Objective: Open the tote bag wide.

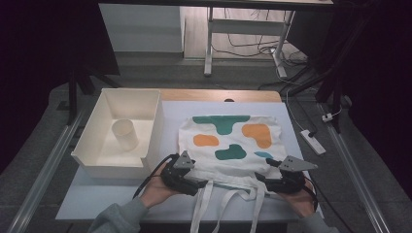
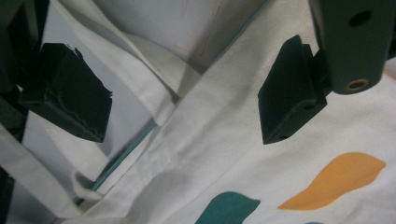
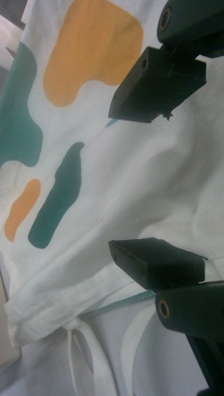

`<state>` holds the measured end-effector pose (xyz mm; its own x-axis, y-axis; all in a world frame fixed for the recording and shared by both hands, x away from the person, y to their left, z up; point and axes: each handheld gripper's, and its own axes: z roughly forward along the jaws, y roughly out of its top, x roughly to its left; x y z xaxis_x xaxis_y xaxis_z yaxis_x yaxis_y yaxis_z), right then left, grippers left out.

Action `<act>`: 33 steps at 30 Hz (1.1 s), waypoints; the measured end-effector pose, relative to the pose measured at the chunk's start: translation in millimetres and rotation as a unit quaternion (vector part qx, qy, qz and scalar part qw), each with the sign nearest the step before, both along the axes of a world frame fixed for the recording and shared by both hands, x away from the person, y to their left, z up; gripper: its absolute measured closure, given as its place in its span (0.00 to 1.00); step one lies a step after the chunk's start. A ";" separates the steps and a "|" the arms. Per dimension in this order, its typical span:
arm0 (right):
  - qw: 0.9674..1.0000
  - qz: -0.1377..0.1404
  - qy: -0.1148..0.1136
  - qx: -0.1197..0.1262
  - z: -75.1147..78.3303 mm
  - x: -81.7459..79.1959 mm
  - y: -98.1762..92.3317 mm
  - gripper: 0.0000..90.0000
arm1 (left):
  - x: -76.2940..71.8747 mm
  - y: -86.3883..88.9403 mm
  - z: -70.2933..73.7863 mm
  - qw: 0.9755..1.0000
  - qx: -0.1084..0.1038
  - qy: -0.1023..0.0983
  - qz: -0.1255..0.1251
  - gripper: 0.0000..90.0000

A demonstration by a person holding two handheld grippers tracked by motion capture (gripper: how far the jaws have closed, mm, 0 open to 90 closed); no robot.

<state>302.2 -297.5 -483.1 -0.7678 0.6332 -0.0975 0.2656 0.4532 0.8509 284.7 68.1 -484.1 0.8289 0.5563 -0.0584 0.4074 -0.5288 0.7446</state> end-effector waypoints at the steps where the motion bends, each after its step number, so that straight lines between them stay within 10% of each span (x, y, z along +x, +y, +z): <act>1: 1.000 0.002 -0.005 -0.001 2.0 -1.3 0.9 0.35 | 0.6 0.3 -1.1 1.000 -0.003 0.002 0.003 0.20; 8: 0.999 0.037 0.004 0.007 13.1 -9.7 17.2 0.36 | 0.1 7.8 -8.2 1.000 -0.011 0.013 0.004 0.20; 18: 0.992 0.109 0.040 -0.047 7.5 -22.0 53.9 0.37 | -0.3 18.6 -14.2 1.000 -0.012 0.016 0.017 0.20; 27: 0.983 0.153 0.069 -0.071 6.2 -33.4 64.2 0.36 | 1.4 17.8 -18.5 0.999 -0.012 0.024 0.020 0.20; 33: 0.970 0.201 0.070 -0.118 3.1 -50.2 92.3 0.35 | 1.4 17.7 -18.8 0.999 -0.011 0.024 0.020 0.20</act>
<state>252.0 -205.2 -480.0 -0.9642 0.2524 -0.0811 0.1319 0.7222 0.6790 286.1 85.9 -502.9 0.8017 0.5874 -0.1101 0.4638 -0.4952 0.7346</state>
